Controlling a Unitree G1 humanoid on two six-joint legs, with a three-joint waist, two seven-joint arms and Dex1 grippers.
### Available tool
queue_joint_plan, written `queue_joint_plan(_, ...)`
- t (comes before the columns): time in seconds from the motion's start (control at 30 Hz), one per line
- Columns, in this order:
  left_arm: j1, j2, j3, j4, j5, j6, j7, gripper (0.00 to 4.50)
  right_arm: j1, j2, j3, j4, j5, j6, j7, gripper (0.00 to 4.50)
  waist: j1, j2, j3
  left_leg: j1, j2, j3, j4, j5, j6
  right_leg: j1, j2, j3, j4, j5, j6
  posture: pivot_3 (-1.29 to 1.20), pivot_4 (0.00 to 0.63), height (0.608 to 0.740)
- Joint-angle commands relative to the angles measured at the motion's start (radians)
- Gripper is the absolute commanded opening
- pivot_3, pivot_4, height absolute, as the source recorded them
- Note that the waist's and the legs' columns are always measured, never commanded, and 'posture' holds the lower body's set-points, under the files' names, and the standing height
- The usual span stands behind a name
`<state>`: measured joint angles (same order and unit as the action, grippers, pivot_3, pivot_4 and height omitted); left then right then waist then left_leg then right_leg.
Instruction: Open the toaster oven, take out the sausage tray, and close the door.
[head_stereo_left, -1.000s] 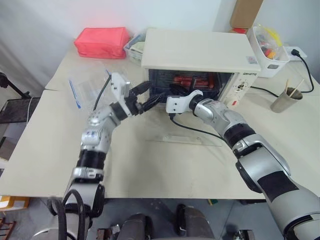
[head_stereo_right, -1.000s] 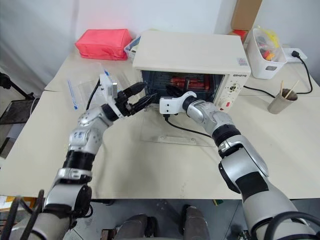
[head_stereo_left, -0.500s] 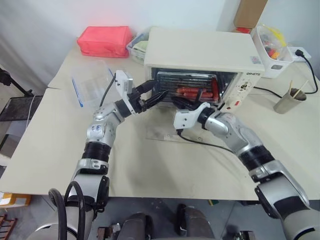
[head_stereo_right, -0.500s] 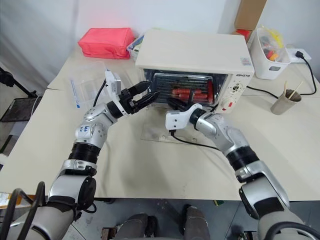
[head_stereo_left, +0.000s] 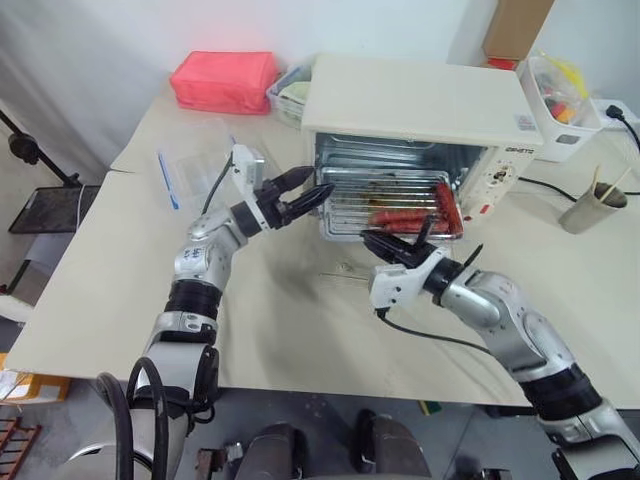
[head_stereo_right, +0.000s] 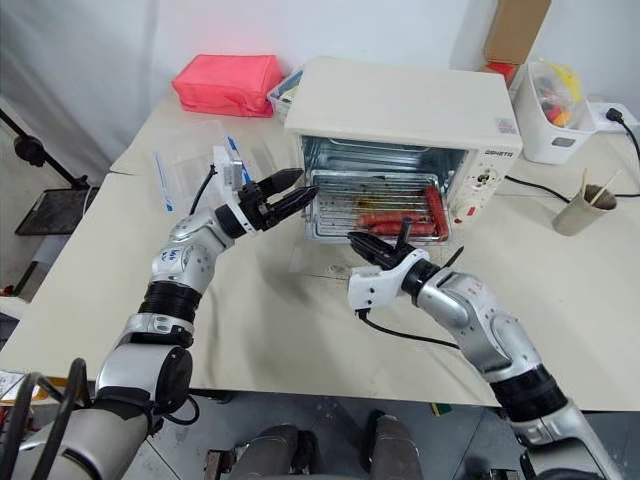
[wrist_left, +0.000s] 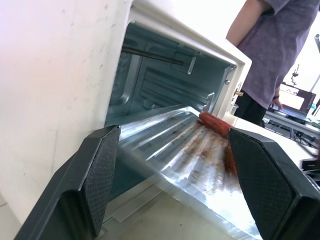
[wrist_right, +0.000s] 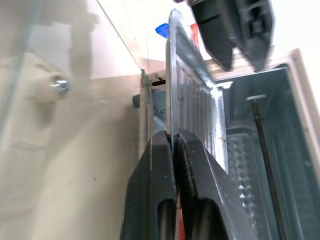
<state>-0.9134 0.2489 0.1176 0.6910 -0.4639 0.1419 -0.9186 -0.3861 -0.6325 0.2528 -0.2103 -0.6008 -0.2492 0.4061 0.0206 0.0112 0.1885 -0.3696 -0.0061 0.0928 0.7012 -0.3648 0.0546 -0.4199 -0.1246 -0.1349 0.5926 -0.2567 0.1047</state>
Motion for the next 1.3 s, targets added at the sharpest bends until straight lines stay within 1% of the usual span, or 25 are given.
queue_joint_plan(0.03,-0.025,0.002,0.026,-0.008,-0.005,0.013,0.006,3.66,0.031,-0.009,-0.042,-0.122,0.007,0.021,0.028,0.02,0.000,0.000,0.000,0.000,0.000,0.000,0.000,0.000,0.000,0.000,0.000,0.000,0.000,0.000,0.000,0.00,0.150,0.740)
queue_joint_plan(0.1,-0.014,0.004,0.027,-0.040,-0.018,0.050,0.002,3.66,0.059,-0.006,-0.040,-0.162,0.008,0.033,0.052,0.02,0.001,0.000,0.000,0.000,0.000,0.000,0.000,0.000,0.000,0.000,0.001,0.000,0.000,0.000,0.000,0.00,0.150,0.740)
queue_joint_plan(0.17,0.010,0.026,0.022,-0.097,-0.026,0.160,0.030,3.66,0.092,-0.004,-0.038,-0.197,0.008,0.044,0.075,0.02,0.001,0.000,0.000,0.000,0.000,0.000,0.000,0.000,0.000,0.000,0.001,0.000,0.000,0.000,0.000,0.00,0.150,0.740)
queue_joint_plan(0.27,0.063,0.060,0.037,-0.212,-0.084,0.340,0.030,3.66,0.127,-0.006,-0.037,-0.227,0.011,0.055,0.108,0.02,-0.001,0.000,0.000,0.000,0.000,0.000,0.000,0.000,0.000,0.000,0.001,0.000,0.000,0.000,0.000,0.00,0.150,0.740)
queue_joint_plan(0.3,0.084,0.073,0.047,-0.259,-0.116,0.413,0.035,3.66,0.136,-0.008,-0.037,-0.234,0.015,0.057,0.119,0.02,-0.002,0.000,0.000,0.000,0.000,0.000,-0.001,0.000,0.000,0.000,0.001,0.000,0.000,0.000,0.000,0.00,0.150,0.740)
queue_joint_plan(0.4,0.135,0.139,0.090,-0.386,-0.265,0.786,0.087,3.66,0.143,-0.026,-0.045,-0.246,0.037,0.048,0.160,0.02,-0.007,0.000,0.000,0.001,0.001,-0.001,-0.001,0.000,0.000,0.000,0.001,0.000,0.000,0.000,0.000,0.00,0.150,0.740)
queue_joint_plan(0.43,0.143,0.150,0.102,-0.411,-0.295,0.864,0.108,3.66,0.142,-0.029,-0.049,-0.246,0.042,0.046,0.169,0.02,-0.011,0.000,0.000,0.001,0.001,-0.001,0.000,0.000,0.000,0.000,0.001,0.001,0.001,0.000,0.000,0.00,0.150,0.740)
queue_joint_plan(0.53,0.156,0.153,0.148,-0.464,-0.363,1.023,0.184,3.66,0.129,-0.044,-0.050,-0.239,0.060,0.020,0.186,0.02,-0.011,0.000,0.000,0.001,0.001,-0.003,0.000,0.000,0.000,0.001,0.000,0.001,0.001,0.000,0.000,0.00,0.150,0.740)
queue_joint_plan(0.6,0.139,0.140,0.203,-0.456,-0.409,1.155,0.260,3.66,0.114,-0.056,-0.048,-0.229,0.080,-0.010,0.197,0.02,-0.008,0.000,0.000,0.001,0.000,-0.003,0.000,0.000,0.000,0.001,-0.001,0.002,0.000,0.000,0.000,0.00,0.150,0.740)
queue_joint_plan(0.73,0.107,0.098,0.307,-0.439,-0.475,1.311,0.370,3.66,0.084,-0.075,-0.052,-0.195,0.108,-0.051,0.211,0.02,-0.006,0.000,0.000,0.002,0.000,-0.004,0.000,0.000,-0.001,0.002,-0.001,0.003,0.000,0.000,0.000,0.00,0.150,0.740)
queue_joint_plan(0.83,0.104,0.072,0.352,-0.462,-0.489,1.390,0.429,3.66,0.063,-0.074,-0.048,-0.173,0.117,-0.066,0.213,0.02,-0.007,-0.001,0.000,0.002,0.000,-0.004,0.000,0.000,-0.001,0.002,-0.001,0.003,0.000,0.000,0.000,0.00,0.150,0.740)
queue_joint_plan(0.97,0.108,0.031,0.412,-0.480,-0.506,1.451,0.480,3.66,0.044,-0.063,-0.029,-0.155,0.118,-0.082,0.217,0.02,-0.006,-0.001,0.000,0.002,0.000,-0.004,0.000,0.001,-0.001,0.002,-0.001,0.003,0.001,0.000,0.000,0.00,0.150,0.740)
queue_joint_plan(1.13,0.095,-0.011,0.474,-0.456,-0.567,1.473,0.546,3.66,0.003,-0.040,0.003,-0.128,0.130,-0.100,0.233,0.02,-0.010,-0.001,0.000,0.003,0.000,-0.004,0.000,0.001,-0.002,0.002,0.000,0.003,0.001,0.000,0.000,0.00,0.150,0.740)
queue_joint_plan(1.2,0.092,-0.019,0.489,-0.445,-0.589,1.473,0.580,3.23,-0.007,-0.040,0.010,-0.118,0.137,-0.108,0.239,0.00,-0.009,-0.001,0.000,0.003,0.000,-0.004,0.000,0.001,-0.002,0.002,0.000,0.003,0.001,0.000,0.000,0.00,0.150,0.740)
queue_joint_plan(1.23,0.094,-0.020,0.489,-0.440,-0.602,1.473,0.596,3.09,-0.012,-0.040,0.014,-0.114,0.142,-0.112,0.244,0.00,-0.009,-0.001,0.000,0.003,0.000,-0.004,0.000,0.001,-0.002,0.002,0.000,0.003,0.001,0.000,0.000,0.00,0.150,0.740)
queue_joint_plan(1.3,0.099,-0.026,0.489,-0.439,-0.623,1.473,0.626,2.57,-0.017,-0.039,0.019,-0.108,0.158,-0.118,0.254,0.00,-0.008,-0.001,0.000,0.003,0.000,-0.004,0.000,0.001,-0.002,0.002,-0.001,0.004,0.001,0.000,0.000,0.00,0.150,0.740)
